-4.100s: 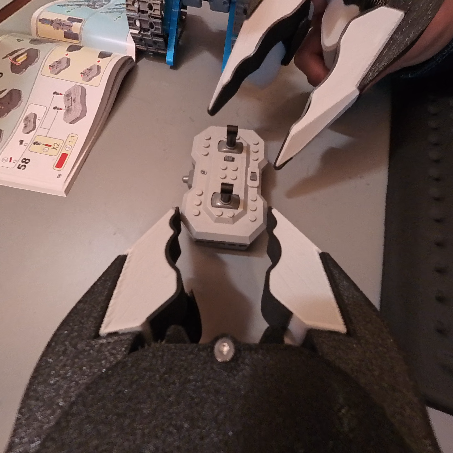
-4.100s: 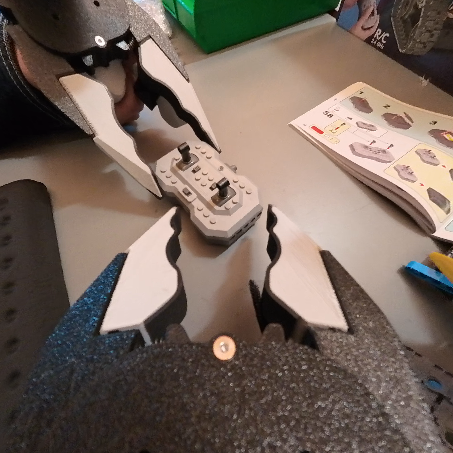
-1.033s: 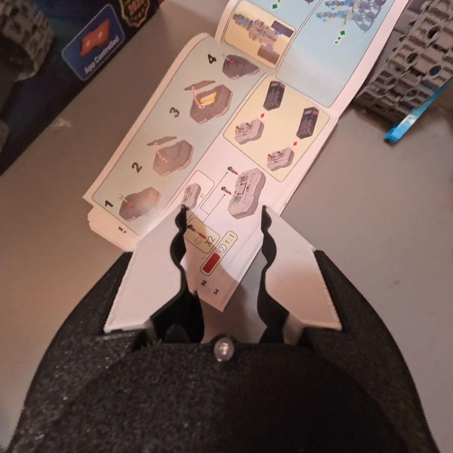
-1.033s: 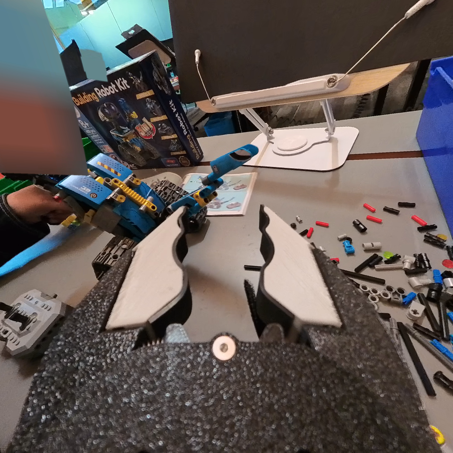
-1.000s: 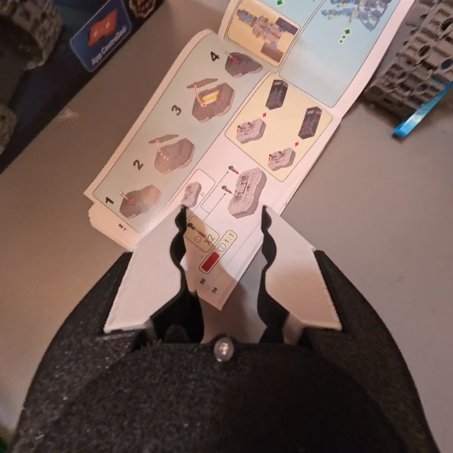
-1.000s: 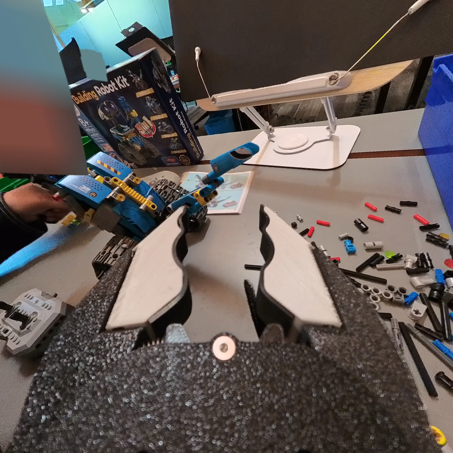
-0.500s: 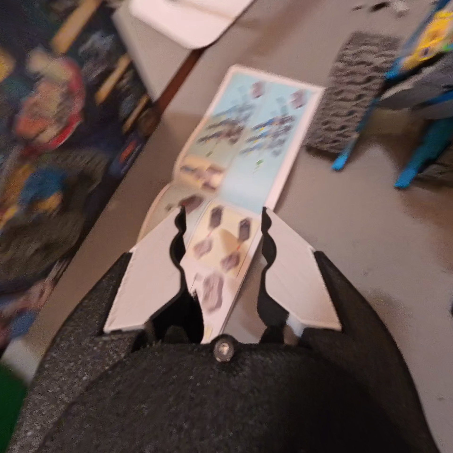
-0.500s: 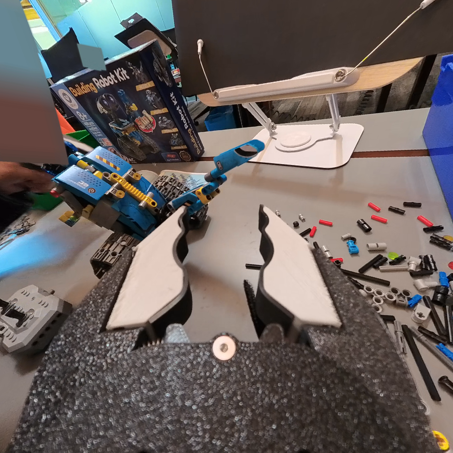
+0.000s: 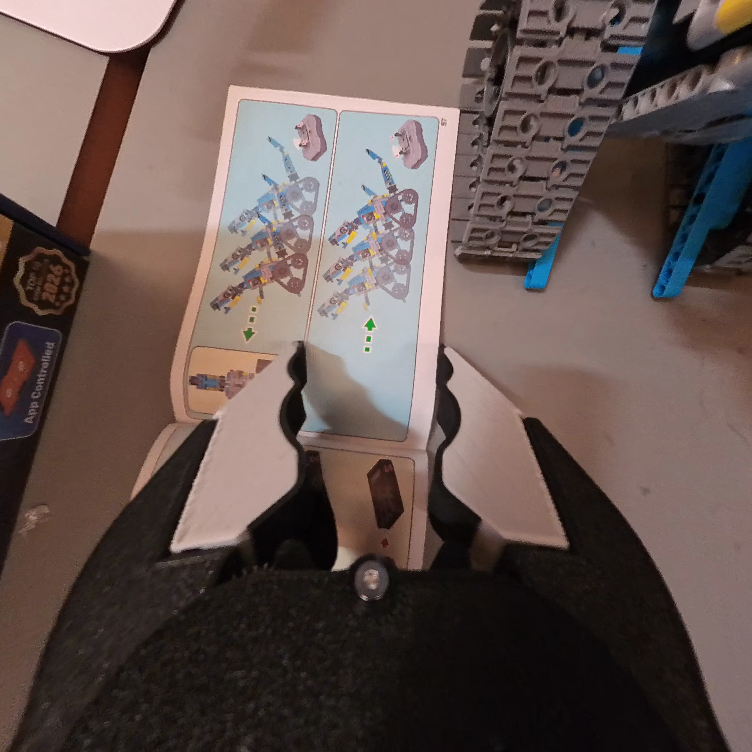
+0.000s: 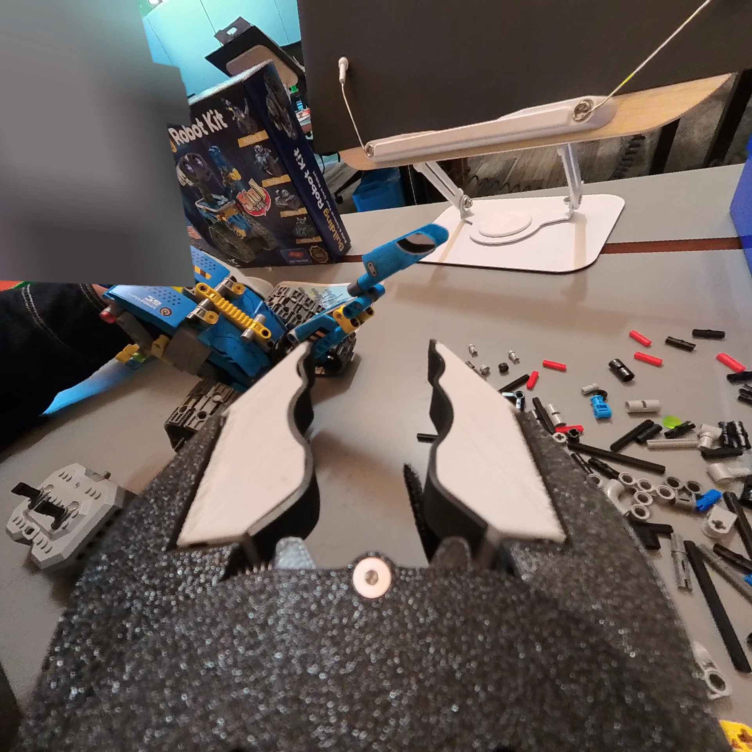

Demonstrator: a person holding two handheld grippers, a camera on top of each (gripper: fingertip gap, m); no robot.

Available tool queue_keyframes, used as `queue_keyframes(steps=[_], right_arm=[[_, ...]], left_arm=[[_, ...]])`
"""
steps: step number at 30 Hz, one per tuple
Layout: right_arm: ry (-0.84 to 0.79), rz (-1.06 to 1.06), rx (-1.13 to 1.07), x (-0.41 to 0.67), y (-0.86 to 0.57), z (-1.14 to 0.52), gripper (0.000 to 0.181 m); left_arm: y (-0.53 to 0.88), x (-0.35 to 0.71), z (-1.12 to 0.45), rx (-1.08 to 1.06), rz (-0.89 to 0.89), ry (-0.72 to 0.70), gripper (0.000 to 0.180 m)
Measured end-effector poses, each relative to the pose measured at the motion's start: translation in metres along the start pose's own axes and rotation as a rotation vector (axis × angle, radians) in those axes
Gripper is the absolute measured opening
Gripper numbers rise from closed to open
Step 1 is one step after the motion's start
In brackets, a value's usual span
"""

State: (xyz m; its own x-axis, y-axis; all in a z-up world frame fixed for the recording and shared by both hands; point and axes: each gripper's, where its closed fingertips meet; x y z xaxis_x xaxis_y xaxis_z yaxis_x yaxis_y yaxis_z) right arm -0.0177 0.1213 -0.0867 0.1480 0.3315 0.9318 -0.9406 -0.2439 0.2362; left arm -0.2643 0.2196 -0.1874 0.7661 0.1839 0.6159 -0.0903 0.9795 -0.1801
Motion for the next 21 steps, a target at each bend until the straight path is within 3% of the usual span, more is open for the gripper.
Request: queue_keyframes(steps=[8,21], right_arm=[[0.025,0.004,0.001,-0.006,0.000,-0.003,0.054],[0.044,0.007,0.003,-0.010,0.000,-0.006,0.053]], left_arm=[[-0.002,0.003,0.014,-0.022,0.058,-0.085,0.057],[0.002,-0.045,0.058,0.115,0.205,-0.117,0.061]])
Point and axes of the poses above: each gripper's, where its closed fingertips meet, z back along the fingers, x out of its top, y = z × x across the jaws, and after that the axes turned 12 degrees about -x, right-handed
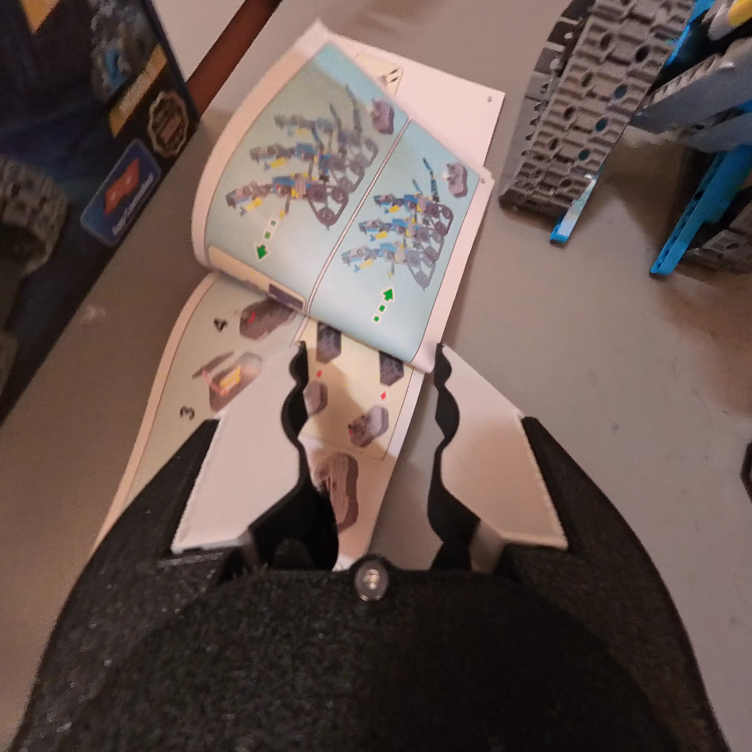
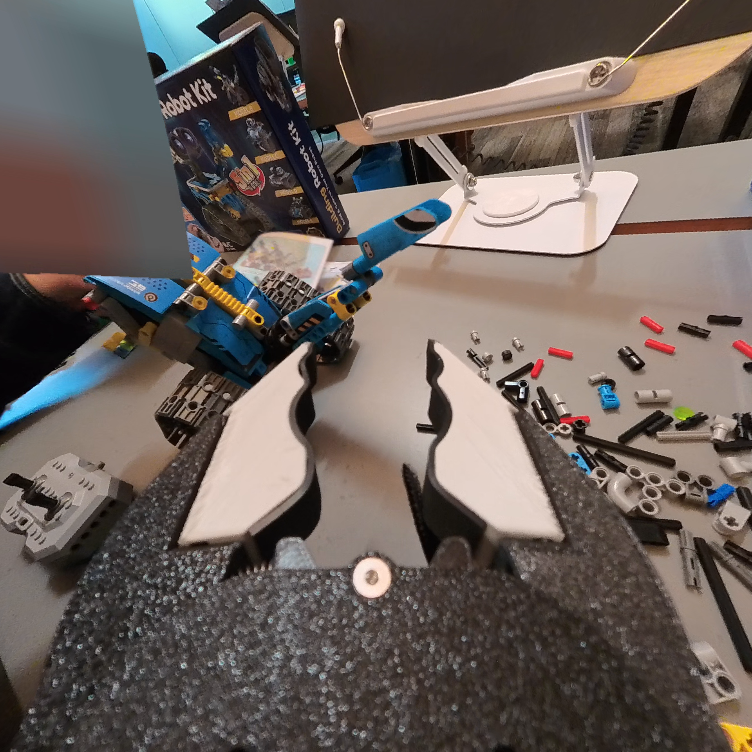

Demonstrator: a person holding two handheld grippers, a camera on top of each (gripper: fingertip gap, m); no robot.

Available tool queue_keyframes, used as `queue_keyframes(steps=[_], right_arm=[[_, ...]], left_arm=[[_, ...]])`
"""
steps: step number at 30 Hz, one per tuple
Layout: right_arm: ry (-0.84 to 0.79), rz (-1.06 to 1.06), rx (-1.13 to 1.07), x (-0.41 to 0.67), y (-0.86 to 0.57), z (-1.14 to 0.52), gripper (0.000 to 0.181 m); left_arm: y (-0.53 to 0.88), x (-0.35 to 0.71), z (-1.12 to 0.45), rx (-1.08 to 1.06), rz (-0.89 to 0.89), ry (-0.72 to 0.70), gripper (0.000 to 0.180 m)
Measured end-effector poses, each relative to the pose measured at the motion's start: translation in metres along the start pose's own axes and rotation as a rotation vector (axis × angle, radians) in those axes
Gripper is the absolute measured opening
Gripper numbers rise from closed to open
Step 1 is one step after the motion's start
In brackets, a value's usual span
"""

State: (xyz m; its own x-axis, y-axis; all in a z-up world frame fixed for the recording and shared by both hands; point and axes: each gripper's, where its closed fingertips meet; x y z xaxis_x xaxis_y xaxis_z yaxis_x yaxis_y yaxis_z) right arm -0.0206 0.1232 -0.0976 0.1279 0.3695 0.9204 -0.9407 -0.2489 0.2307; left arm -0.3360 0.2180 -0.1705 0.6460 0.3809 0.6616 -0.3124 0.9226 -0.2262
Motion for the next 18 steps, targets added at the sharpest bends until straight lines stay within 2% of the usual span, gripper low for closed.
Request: queue_keyframes(steps=[5,12,15,18], right_arm=[[0.009,0.002,0.003,-0.002,0.001,-0.001,0.053],[0.020,0.007,0.005,-0.004,0.001,-0.002,0.053],[0.022,0.006,0.006,-0.004,0.002,-0.002,0.053],[0.022,0.007,0.006,-0.004,0.002,-0.002,0.052]], left_arm=[[0.008,-0.024,0.014,0.021,0.099,-0.037,0.062],[0.019,-0.037,0.024,0.076,0.146,-0.074,0.060],[0.016,-0.015,0.024,0.083,0.100,-0.116,0.059],[0.012,0.002,0.020,0.105,0.022,-0.097,0.059]])
Point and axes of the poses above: each gripper's, where its closed fingertips meet, z back along the fingers, x out of its top, y = z × x across the jaws, and after that the axes turned 12 degrees about -x, right-handed
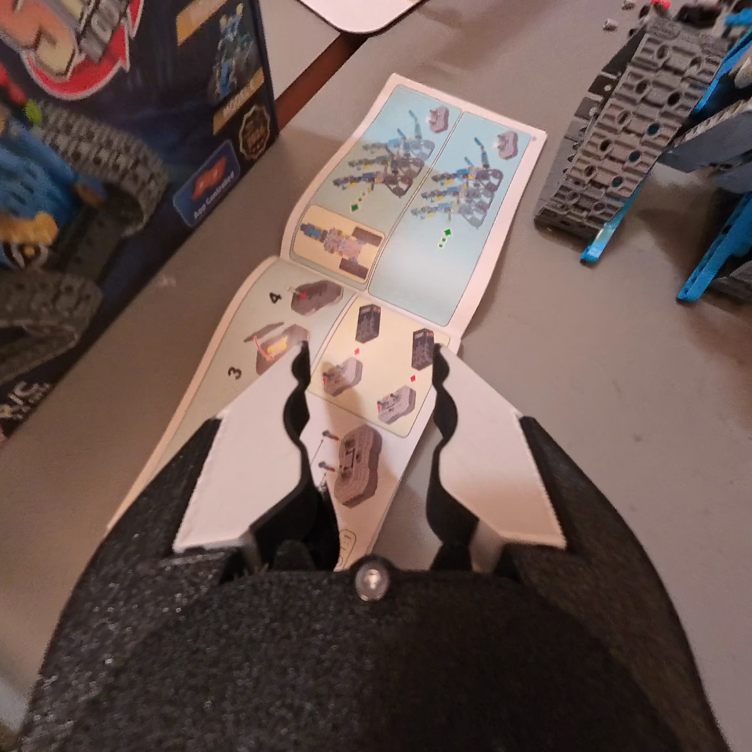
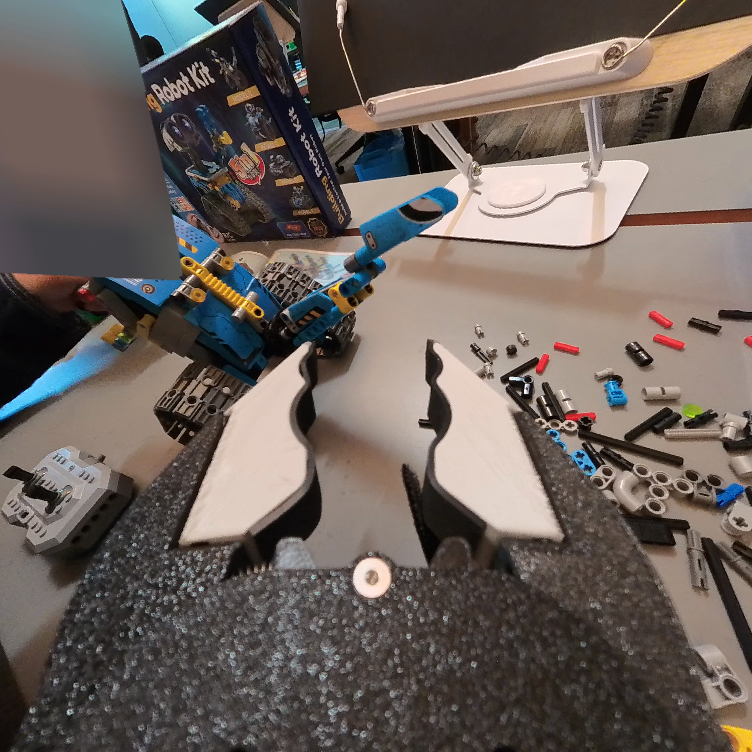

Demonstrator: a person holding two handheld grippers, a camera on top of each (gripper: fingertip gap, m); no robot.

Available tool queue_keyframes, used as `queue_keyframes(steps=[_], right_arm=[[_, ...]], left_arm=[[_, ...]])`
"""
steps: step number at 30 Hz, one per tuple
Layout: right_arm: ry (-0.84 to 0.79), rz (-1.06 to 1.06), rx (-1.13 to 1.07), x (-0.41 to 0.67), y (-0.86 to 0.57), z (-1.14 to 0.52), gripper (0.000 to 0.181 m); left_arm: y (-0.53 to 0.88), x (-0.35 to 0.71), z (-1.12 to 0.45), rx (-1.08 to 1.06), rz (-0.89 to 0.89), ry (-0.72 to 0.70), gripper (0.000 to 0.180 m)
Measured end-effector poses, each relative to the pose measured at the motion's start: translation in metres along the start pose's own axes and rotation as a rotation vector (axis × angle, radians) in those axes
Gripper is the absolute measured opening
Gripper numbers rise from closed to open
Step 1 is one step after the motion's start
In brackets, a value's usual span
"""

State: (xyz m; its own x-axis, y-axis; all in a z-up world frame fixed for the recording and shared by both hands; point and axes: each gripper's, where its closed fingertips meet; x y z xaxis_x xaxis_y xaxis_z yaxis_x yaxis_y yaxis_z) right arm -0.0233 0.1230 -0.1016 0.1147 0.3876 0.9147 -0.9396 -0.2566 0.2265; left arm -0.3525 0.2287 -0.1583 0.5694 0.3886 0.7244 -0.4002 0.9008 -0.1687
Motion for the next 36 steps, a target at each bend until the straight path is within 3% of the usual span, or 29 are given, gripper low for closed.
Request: queue_keyframes(steps=[4,10,15,22,27,30,34,36], right_arm=[[0.000,0.001,-0.002,0.000,0.000,0.000,0.052],[0.010,0.011,-0.003,-0.002,0.001,-0.002,0.052],[0.011,0.001,-0.001,-0.002,0.000,-0.002,0.052],[0.022,0.010,-0.001,-0.005,0.001,-0.004,0.052],[0.016,0.011,0.000,-0.003,0.001,-0.003,0.052],[0.005,0.015,0.011,0.000,0.006,-0.002,0.052],[-0.019,0.083,0.001,0.005,0.013,0.001,0.052],[-0.037,0.127,-0.001,0.007,0.019,0.003,0.052]], left_arm=[[-0.015,0.006,-0.015,-0.036,-0.049,0.004,0.058],[-0.017,0.016,-0.058,-0.046,-0.056,0.062,0.043],[-0.013,0.010,-0.069,-0.020,-0.051,0.130,0.044],[-0.013,0.008,-0.069,-0.043,-0.024,0.118,0.044],[0.003,-0.014,-0.041,-0.034,-0.051,0.234,0.044],[0.014,-0.020,-0.031,-0.003,0.006,0.205,0.044],[0.013,-0.020,-0.023,0.013,-0.043,0.197,0.045],[0.010,-0.008,-0.007,0.039,-0.025,0.127,0.056]])
Point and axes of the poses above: each gripper's, where its closed fingertips meet, z back along the fingers, x out of its top, y = z × x across the jaws, and after that the axes turned 12 degrees about -x, right-handed
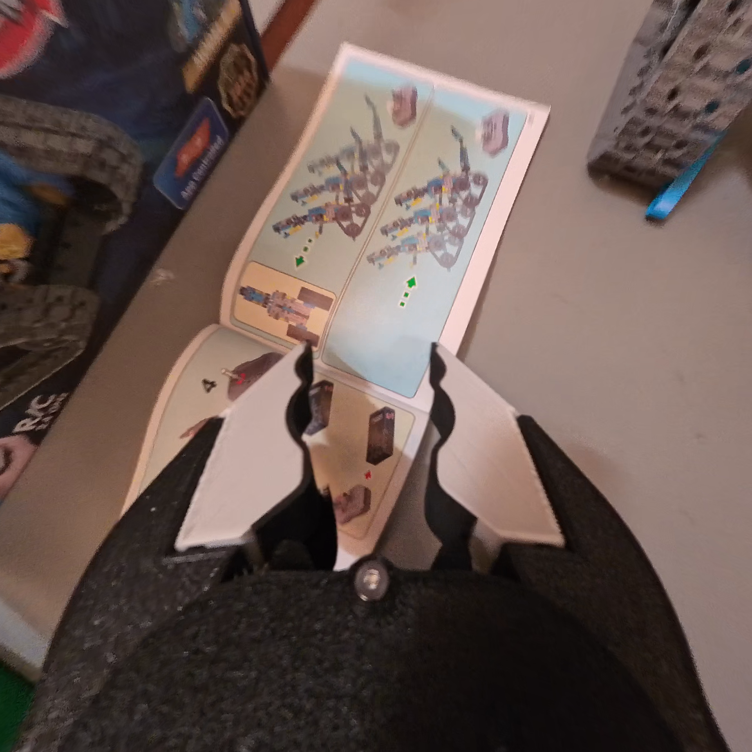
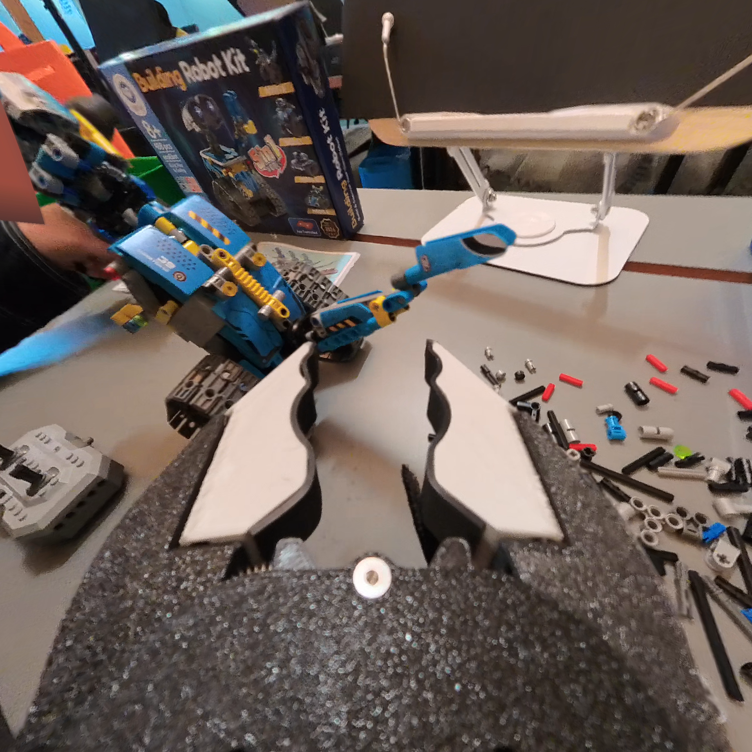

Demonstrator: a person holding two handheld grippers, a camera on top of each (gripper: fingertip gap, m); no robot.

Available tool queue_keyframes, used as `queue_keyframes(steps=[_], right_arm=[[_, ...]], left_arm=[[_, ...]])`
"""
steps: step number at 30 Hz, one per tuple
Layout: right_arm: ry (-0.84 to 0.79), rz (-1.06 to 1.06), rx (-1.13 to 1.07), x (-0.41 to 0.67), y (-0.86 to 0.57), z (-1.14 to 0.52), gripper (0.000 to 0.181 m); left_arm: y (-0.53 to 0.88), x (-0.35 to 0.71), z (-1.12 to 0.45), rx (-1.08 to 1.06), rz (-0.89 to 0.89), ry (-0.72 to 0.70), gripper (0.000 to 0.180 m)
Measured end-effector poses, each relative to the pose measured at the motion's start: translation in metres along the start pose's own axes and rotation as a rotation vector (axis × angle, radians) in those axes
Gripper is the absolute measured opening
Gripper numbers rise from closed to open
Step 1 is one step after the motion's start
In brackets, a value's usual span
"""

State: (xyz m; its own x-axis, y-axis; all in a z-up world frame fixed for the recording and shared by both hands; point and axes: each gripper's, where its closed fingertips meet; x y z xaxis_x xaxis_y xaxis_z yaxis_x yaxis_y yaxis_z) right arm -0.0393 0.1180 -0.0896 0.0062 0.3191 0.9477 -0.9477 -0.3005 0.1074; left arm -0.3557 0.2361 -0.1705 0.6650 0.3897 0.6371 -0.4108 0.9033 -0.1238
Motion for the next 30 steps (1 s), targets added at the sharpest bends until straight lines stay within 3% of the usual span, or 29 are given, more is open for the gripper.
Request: queue_keyframes(steps=[4,8,12,16,21,25,30], right_arm=[[-0.116,0.130,0.030,0.018,0.024,0.014,0.054],[-0.225,0.218,0.195,0.038,0.090,0.043,0.047],[0.000,0.376,0.548,-0.021,0.195,0.060,0.053],[0.208,0.373,0.702,-0.079,0.238,0.050,0.062],[0.307,0.374,0.495,-0.100,0.233,0.028,0.066],[0.382,0.272,0.396,-0.109,0.231,0.025,0.068],[0.387,0.326,0.351,-0.116,0.236,0.030,0.067]], left_arm=[[-0.046,0.018,0.063,0.001,0.014,-0.199,0.060],[-0.142,-0.015,0.087,-0.178,0.067,-0.236,0.067],[-0.241,-0.056,0.062,-0.325,-0.023,-0.212,0.077],[-0.270,-0.069,0.026,-0.290,-0.080,-0.182,0.089],[-0.271,-0.057,0.011,-0.210,-0.190,-0.184,0.086],[-0.270,-0.060,-0.001,-0.161,-0.238,-0.160,0.067],[-0.271,-0.059,-0.003,-0.152,-0.220,-0.183,0.067]])
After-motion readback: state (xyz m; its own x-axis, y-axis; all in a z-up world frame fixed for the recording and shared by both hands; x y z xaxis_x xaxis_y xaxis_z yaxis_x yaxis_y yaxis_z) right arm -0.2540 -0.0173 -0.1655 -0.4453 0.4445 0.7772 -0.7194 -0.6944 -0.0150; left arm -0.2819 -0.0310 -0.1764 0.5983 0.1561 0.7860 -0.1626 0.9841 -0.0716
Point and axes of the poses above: each gripper's, where its closed fingertips meet, z back along the fingers, x out of its top, y = z × x across the jaws, and after that the axes turned 12 degrees about -x, right-handed
